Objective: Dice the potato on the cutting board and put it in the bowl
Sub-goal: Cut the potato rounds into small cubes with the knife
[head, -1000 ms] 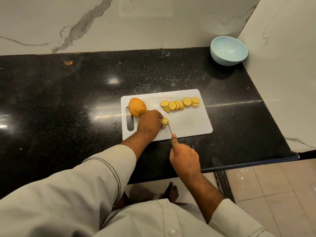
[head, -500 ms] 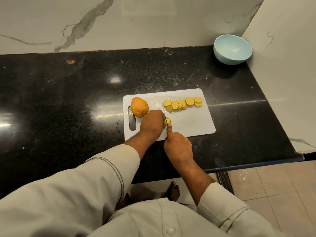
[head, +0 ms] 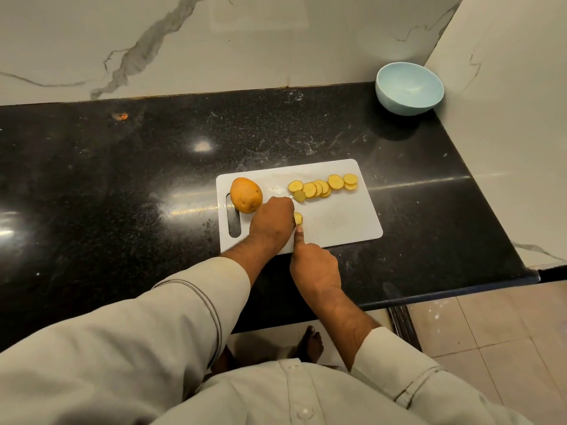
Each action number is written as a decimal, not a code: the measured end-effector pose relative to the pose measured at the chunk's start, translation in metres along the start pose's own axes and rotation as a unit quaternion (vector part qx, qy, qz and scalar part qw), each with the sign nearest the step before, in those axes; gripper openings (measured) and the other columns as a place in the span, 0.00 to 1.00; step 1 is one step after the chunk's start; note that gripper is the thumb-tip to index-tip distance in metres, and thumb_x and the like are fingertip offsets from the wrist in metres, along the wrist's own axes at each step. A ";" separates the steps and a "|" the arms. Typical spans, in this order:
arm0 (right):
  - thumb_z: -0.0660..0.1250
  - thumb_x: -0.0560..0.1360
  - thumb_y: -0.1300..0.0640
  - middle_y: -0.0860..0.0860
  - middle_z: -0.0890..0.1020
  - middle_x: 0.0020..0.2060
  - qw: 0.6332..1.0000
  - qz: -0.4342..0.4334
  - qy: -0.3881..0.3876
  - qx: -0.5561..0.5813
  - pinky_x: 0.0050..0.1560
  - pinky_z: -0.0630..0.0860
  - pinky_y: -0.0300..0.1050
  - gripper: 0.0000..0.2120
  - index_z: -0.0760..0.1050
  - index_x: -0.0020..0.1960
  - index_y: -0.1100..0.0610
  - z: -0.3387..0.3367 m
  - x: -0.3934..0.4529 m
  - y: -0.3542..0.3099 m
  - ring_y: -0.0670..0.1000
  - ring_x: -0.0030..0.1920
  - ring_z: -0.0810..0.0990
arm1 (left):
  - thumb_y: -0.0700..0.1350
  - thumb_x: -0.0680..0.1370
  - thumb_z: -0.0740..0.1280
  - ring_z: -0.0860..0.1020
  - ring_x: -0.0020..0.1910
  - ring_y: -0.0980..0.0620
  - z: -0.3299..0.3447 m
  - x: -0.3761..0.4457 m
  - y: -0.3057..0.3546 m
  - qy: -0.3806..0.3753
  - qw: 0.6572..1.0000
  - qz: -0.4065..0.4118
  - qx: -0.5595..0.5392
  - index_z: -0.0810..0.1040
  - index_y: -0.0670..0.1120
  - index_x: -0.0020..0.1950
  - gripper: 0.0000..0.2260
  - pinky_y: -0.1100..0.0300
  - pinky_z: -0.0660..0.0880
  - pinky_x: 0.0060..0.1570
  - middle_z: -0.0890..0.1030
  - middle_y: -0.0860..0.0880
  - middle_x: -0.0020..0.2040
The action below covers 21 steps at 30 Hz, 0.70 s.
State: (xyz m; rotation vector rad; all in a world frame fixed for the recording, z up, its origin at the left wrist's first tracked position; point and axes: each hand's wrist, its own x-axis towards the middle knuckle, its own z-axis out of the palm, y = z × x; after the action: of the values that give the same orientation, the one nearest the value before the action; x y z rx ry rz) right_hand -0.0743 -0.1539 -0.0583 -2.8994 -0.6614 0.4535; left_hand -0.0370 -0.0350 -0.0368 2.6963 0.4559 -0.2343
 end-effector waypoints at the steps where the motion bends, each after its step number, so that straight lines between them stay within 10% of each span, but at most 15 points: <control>1: 0.52 0.82 0.57 0.55 0.80 0.44 1.000 0.002 -0.004 0.002 0.36 0.71 0.47 0.27 0.47 0.79 0.56 0.002 -0.005 0.001 0.54 0.41 0.80 | 0.43 0.77 0.67 0.79 0.46 0.45 0.000 0.000 -0.001 -0.002 1.000 0.000 -0.003 0.81 0.44 0.52 0.07 0.52 0.79 0.47 0.81 0.43 0.49; 17: 0.53 0.82 0.53 0.50 0.75 0.36 0.999 0.037 0.029 0.028 0.38 0.77 0.44 0.25 0.53 0.78 0.51 -0.010 -0.031 0.011 0.48 0.36 0.76 | 0.41 0.75 0.72 0.78 0.44 0.54 0.009 -0.006 -0.022 0.001 0.980 -0.059 -0.191 0.79 0.43 0.63 0.17 0.68 0.70 0.43 0.83 0.48 0.49; 21: 0.53 0.82 0.53 0.53 0.79 0.42 0.999 0.020 0.038 0.018 0.37 0.74 0.46 0.25 0.52 0.78 0.52 -0.011 -0.015 0.002 0.52 0.40 0.79 | 0.42 0.74 0.72 0.80 0.47 0.48 0.008 -0.008 -0.021 0.011 0.984 -0.037 -0.172 0.83 0.43 0.57 0.12 0.59 0.76 0.48 0.84 0.45 0.50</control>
State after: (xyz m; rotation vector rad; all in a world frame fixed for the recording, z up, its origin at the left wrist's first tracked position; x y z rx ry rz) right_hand -0.0825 -0.1631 -0.0447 -2.8836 -0.5787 0.3536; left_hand -0.0525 -0.0218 -0.0500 2.3492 0.5486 -0.1321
